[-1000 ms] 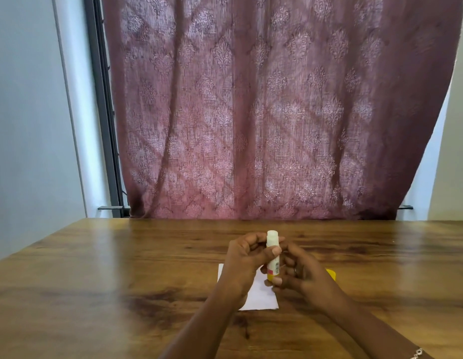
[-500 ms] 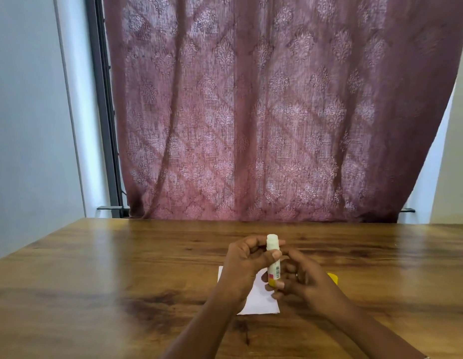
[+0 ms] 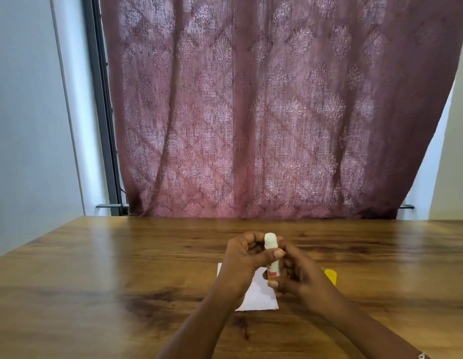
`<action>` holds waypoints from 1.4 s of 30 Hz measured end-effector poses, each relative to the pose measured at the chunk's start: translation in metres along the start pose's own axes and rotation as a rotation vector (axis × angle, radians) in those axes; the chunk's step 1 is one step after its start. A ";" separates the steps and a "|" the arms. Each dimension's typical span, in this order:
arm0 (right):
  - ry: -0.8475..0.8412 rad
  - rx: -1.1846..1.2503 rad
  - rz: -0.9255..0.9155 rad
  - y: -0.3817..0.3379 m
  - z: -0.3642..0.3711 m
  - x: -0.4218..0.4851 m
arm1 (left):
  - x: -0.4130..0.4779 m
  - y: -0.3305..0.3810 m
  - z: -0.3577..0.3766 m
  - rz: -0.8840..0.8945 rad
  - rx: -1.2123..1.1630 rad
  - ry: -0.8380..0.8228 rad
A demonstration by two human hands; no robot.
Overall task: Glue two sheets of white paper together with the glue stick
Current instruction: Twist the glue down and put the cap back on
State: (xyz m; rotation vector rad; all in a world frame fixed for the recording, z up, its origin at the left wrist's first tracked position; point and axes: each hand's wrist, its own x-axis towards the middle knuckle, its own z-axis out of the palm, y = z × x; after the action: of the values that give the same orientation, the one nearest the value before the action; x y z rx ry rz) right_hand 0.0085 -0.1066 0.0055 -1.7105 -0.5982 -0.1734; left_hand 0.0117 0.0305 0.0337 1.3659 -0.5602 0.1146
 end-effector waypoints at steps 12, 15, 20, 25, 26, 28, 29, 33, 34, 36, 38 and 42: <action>-0.058 0.071 0.029 -0.003 -0.006 0.002 | 0.002 -0.006 -0.001 -0.039 -0.007 0.005; -0.041 0.064 0.028 -0.004 -0.008 0.003 | 0.004 -0.007 -0.003 -0.064 0.010 -0.032; 0.044 -0.053 0.009 -0.002 -0.003 0.002 | 0.003 -0.008 -0.002 -0.045 0.023 0.001; 0.014 -0.040 0.010 -0.004 -0.002 -0.001 | 0.004 -0.006 -0.006 -0.042 0.035 -0.012; -0.026 0.013 0.028 -0.006 -0.004 -0.002 | 0.004 -0.006 -0.008 -0.036 0.048 -0.020; -0.071 0.087 0.058 -0.009 -0.007 -0.002 | 0.003 -0.005 -0.009 -0.030 0.064 -0.036; -0.065 0.110 0.066 -0.009 -0.008 -0.001 | 0.003 -0.005 -0.008 -0.030 0.063 -0.041; 0.016 0.023 -0.006 -0.006 -0.005 0.000 | 0.003 -0.006 -0.005 -0.034 0.023 -0.060; 0.037 -0.040 -0.029 -0.005 -0.004 0.000 | 0.003 -0.006 -0.005 -0.035 0.020 -0.066; 0.057 -0.141 -0.062 -0.004 -0.004 -0.001 | 0.002 -0.006 -0.005 -0.037 0.022 -0.082; 0.043 -0.170 -0.049 -0.004 -0.004 -0.002 | 0.002 -0.006 -0.006 -0.035 0.033 -0.081; -0.048 0.025 0.027 -0.010 -0.010 -0.002 | 0.003 -0.006 -0.007 -0.026 0.065 -0.057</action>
State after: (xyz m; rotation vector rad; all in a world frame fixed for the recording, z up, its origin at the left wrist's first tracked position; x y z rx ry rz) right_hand 0.0042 -0.1150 0.0159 -1.7018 -0.6098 -0.1054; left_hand 0.0187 0.0355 0.0287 1.4427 -0.5901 0.0732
